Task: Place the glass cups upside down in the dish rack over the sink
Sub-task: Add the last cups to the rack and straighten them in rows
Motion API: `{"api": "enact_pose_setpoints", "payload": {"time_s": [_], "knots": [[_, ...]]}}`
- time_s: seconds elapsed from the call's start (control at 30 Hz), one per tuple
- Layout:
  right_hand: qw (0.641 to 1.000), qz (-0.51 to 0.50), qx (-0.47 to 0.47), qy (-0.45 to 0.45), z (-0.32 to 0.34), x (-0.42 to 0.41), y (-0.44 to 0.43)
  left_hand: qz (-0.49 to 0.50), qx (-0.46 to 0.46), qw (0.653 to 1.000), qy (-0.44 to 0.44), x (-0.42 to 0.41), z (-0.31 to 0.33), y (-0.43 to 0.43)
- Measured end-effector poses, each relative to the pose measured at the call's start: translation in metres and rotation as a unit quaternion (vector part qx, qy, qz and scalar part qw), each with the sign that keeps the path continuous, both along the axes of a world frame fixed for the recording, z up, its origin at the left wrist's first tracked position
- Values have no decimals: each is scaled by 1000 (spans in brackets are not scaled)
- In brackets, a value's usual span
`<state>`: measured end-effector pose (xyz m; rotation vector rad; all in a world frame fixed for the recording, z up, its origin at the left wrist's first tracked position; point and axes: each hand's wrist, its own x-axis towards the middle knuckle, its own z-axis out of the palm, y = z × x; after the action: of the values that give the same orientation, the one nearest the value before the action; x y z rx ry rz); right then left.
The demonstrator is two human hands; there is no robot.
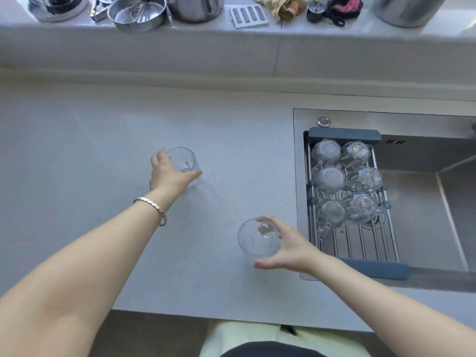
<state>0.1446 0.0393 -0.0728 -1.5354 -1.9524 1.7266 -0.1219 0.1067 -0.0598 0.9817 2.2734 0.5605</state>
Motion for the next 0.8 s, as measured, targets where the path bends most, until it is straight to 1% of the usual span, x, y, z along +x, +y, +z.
{"api": "enact_pose_setpoints", "payload": {"time_s": [0.1, 0.2, 0.33, 0.43, 0.5, 0.6, 0.67, 0.73, 0.8], "knots": [[996, -84, -11, -7, 7, 23, 2, -4, 32, 999, 25, 8, 0, 2], [983, -180, -27, 10, 19, 59, 3, -53, 32, 998, 34, 32, 6, -9], [964, -253, -53, 59, 34, 116, 3, -132, 35, 991, -7, 92, 19, -36], [947, -300, -86, 73, 37, 159, 2, -189, 49, 980, -36, 145, 31, -55], [947, -304, -92, 55, 40, 186, 4, -220, 54, 973, -47, 179, 36, -66], [941, -317, -115, 3, 42, 222, 8, -257, 43, 964, -48, 223, 38, -78], [944, -307, -114, -34, 43, 240, 13, -276, 31, 960, -45, 244, 35, -84], [957, -257, -106, -88, 42, 249, 19, -288, 23, 957, -42, 257, 33, -89], [968, -185, -86, -150, 40, 248, 26, -289, 21, 957, -34, 264, 31, -92]]}}
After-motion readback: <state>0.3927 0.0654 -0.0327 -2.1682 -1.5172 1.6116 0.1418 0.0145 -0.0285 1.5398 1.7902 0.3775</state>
